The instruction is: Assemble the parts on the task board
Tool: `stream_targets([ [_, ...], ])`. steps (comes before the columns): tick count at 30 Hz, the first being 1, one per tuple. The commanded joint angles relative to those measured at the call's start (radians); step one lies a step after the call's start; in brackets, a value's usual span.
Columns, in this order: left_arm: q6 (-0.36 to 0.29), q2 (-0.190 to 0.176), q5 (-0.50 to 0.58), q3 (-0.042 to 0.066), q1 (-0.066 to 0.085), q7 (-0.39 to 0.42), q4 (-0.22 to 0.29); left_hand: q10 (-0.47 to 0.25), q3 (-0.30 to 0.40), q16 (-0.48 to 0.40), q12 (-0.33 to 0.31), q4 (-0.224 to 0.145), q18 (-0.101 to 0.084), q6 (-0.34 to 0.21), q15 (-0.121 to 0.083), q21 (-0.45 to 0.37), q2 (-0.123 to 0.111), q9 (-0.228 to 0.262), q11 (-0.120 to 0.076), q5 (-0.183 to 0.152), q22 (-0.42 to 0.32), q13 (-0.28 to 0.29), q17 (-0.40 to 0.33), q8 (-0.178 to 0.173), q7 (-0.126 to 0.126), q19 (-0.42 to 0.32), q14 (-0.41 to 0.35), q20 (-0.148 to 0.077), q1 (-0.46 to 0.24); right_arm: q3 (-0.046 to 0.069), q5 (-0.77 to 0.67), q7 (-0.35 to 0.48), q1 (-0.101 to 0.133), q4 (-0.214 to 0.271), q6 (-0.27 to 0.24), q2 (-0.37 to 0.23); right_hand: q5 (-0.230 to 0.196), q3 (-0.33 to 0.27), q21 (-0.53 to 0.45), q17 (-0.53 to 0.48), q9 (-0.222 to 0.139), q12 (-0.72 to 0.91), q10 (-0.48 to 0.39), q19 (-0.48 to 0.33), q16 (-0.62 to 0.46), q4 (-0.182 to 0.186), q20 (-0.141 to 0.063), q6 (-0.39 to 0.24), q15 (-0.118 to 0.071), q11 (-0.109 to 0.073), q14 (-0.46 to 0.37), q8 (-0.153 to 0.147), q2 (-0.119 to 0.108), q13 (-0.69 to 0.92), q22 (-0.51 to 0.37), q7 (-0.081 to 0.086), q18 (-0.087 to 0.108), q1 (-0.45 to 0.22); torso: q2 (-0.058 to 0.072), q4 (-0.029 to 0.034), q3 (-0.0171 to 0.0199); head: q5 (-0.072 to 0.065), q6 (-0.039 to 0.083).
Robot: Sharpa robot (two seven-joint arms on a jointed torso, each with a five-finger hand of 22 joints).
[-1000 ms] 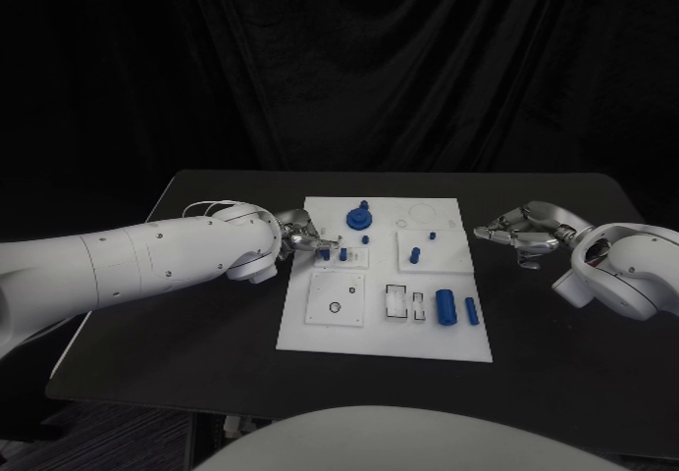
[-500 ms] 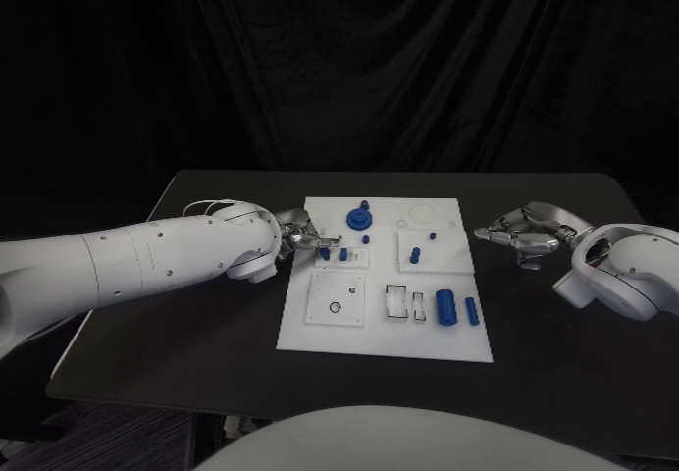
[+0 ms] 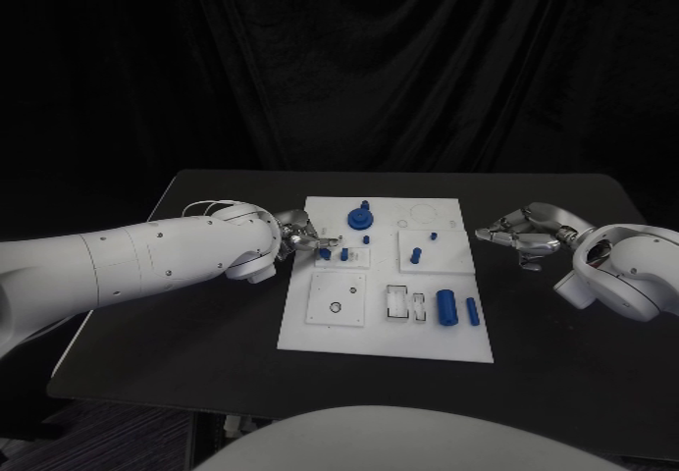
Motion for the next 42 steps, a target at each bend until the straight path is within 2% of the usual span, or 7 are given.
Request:
stream_targets([
  [1, 0.022, -0.001, 0.002, -0.003, -0.005, 0.012, 0.000, 0.106, -0.006, 0.003, 0.004, -0.001, 0.012, -0.003, -0.005, -0.006, 0.015, 0.005, -0.007, 0.007, 0.048, 0.263, 0.263, 0.005, -0.007, 0.000, 0.104, -0.005, -0.001, 0.001, -0.004, -0.019, -0.003, 0.000, 0.009, 0.000, 0.006, -0.005, -0.005, -0.001, -0.002, -0.007, -0.006, -0.008, -0.007, -0.002, 0.001, 0.006, 0.001, 0.002, -0.006, -0.001, 0.000, -0.002, 0.006, -0.002, 0.019, 0.010, 0.000, -0.0001, -0.0003, 0.001, 0.000],
  [19, 0.021, -0.005, 0.002, -0.003, -0.005, 0.034, 0.003, 0.106, -0.022, 0.003, 0.004, -0.001, 0.013, -0.018, -0.008, -0.010, 0.040, 0.055, -0.009, 0.015, 0.051, 0.263, 0.263, 0.037, -0.010, -0.001, 0.104, -0.007, 0.003, 0.001, -0.004, -0.028, -0.003, -0.002, 0.014, 0.001, 0.008, -0.005, -0.017, -0.004, -0.002, -0.009, -0.009, -0.012, -0.011, -0.002, 0.001, 0.004, 0.001, 0.002, -0.008, -0.002, 0.002, -0.004, 0.001, -0.002, 0.021, 0.013, 0.000, -0.0001, 0.0003, 0.003, 0.000],
  [24, 0.028, -0.007, 0.002, -0.003, -0.005, 0.042, 0.006, 0.106, -0.026, 0.003, 0.004, -0.014, 0.013, -0.042, -0.009, -0.013, 0.043, 0.098, -0.011, 0.088, 0.055, 0.263, 0.263, 0.057, -0.011, -0.001, 0.104, -0.009, 0.045, 0.001, -0.004, -0.029, -0.003, -0.003, 0.016, 0.003, 0.008, -0.005, -0.017, -0.004, -0.002, -0.009, -0.009, -0.012, -0.011, -0.002, 0.001, 0.004, 0.001, 0.002, -0.008, -0.002, 0.002, -0.004, 0.001, -0.002, 0.021, 0.013, 0.001, -0.0001, 0.0001, 0.004, 0.000],
  [26, 0.033, -0.007, 0.002, -0.003, -0.005, 0.044, 0.006, 0.106, -0.009, 0.003, 0.004, -0.043, 0.013, -0.052, -0.010, -0.017, 0.040, 0.110, -0.013, 0.151, 0.055, 0.263, 0.263, 0.061, -0.014, -0.002, 0.104, -0.010, 0.091, 0.001, -0.004, -0.030, -0.003, -0.003, 0.017, 0.003, 0.008, -0.005, -0.021, -0.006, -0.003, -0.010, -0.011, -0.013, -0.013, -0.002, 0.001, 0.004, 0.001, 0.003, -0.009, -0.002, 0.003, -0.006, 0.000, -0.002, 0.022, 0.014, 0.001, 0.0003, 0.0000, 0.004, 0.000],
  [32, 0.044, -0.007, 0.002, -0.003, -0.006, 0.045, 0.006, 0.106, 0.027, 0.003, 0.004, -0.079, 0.014, -0.060, -0.012, -0.020, 0.034, 0.119, -0.015, 0.211, 0.057, 0.263, 0.263, 0.062, -0.016, -0.003, 0.104, -0.012, 0.138, 0.001, -0.005, -0.033, -0.003, -0.003, 0.019, 0.004, 0.008, -0.005, -0.025, -0.008, -0.003, -0.011, -0.012, -0.014, -0.015, -0.002, 0.001, 0.004, 0.002, 0.003, -0.010, -0.002, 0.004, -0.008, -0.002, -0.001, 0.022, 0.015, 0.000, 0.0001, 0.0002, 0.003, 0.000],
  [34, 0.049, -0.007, 0.002, -0.003, -0.006, 0.045, 0.006, 0.106, 0.068, 0.003, 0.004, -0.119, 0.014, -0.067, -0.015, -0.023, 0.025, 0.122, -0.019, 0.260, 0.058, 0.263, 0.263, 0.060, -0.020, -0.005, 0.104, -0.014, 0.179, 0.001, -0.005, -0.034, -0.003, -0.002, 0.020, 0.003, 0.008, -0.005, -0.025, -0.008, -0.003, -0.011, -0.012, -0.014, -0.015, -0.002, 0.001, 0.004, 0.002, 0.003, -0.010, -0.002, 0.004, -0.008, -0.002, -0.001, 0.022, 0.015, 0.000, 0.0000, 0.0002, 0.003, 0.000],
  [42, 0.060, -0.006, 0.002, -0.003, -0.006, 0.040, 0.006, 0.106, 0.171, 0.003, 0.004, -0.185, 0.014, -0.065, -0.017, -0.027, -0.012, 0.128, -0.020, 0.269, 0.062, 0.263, 0.263, 0.062, -0.021, -0.005, 0.104, -0.017, 0.202, 0.001, -0.006, -0.040, -0.003, -0.001, 0.024, 0.002, 0.008, -0.005, -0.038, -0.017, -0.004, -0.016, -0.020, -0.019, -0.027, -0.002, 0.001, 0.003, 0.002, 0.003, -0.015, -0.003, 0.006, -0.015, -0.007, -0.001, 0.024, 0.018, 0.001, 0.0000, 0.0001, 0.004, 0.000],
])
